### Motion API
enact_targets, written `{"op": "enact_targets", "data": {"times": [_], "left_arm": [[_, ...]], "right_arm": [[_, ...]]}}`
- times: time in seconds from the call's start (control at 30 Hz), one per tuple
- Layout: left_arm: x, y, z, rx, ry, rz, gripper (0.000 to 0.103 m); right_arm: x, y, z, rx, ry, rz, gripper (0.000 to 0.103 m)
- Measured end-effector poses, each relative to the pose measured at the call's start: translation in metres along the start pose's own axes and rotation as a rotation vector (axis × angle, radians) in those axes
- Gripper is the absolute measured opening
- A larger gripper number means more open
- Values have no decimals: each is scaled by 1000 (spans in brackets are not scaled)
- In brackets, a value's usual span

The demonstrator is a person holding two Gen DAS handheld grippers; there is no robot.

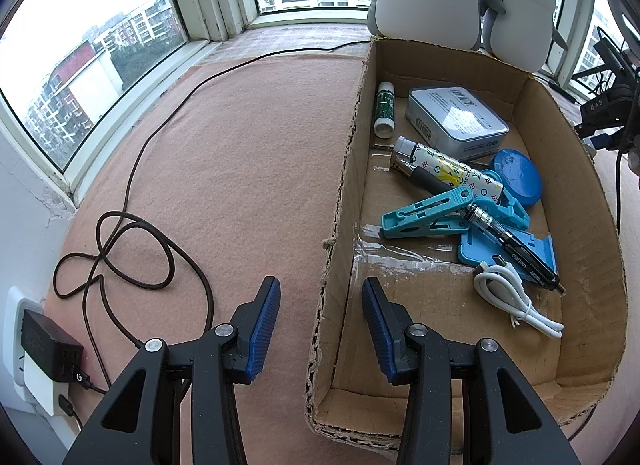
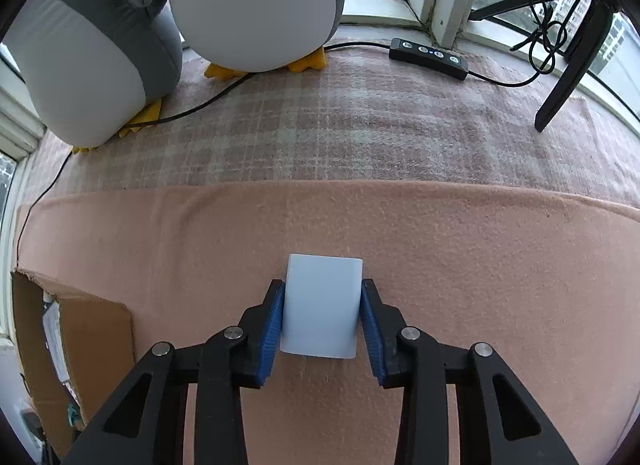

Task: Organize rigid objects
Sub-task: 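Reach the right tool to the white charger plug and grasp it, then carry the white charger plug into the box and open the right tool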

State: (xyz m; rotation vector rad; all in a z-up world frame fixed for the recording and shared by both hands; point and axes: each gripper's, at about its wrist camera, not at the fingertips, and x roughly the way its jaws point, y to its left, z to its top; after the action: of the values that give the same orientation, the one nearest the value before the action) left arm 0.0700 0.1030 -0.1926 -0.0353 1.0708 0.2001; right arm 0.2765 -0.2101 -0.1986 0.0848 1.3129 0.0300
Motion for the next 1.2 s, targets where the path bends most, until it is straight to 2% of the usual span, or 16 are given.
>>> {"op": "enact_targets", "data": {"times": [0.43,0.67,1.2], "left_arm": [[0,0,0,-1,-1,0,46],[0,0,0,-1,-1,0,46],[0,0,0,-1,-1,1,46]], "right_arm": [[-22,4,-39,-71,-28,70,32],[-53,18,-67,-99,-63,137,32],[-109,53,-102,-207,-146,271,32]]}}
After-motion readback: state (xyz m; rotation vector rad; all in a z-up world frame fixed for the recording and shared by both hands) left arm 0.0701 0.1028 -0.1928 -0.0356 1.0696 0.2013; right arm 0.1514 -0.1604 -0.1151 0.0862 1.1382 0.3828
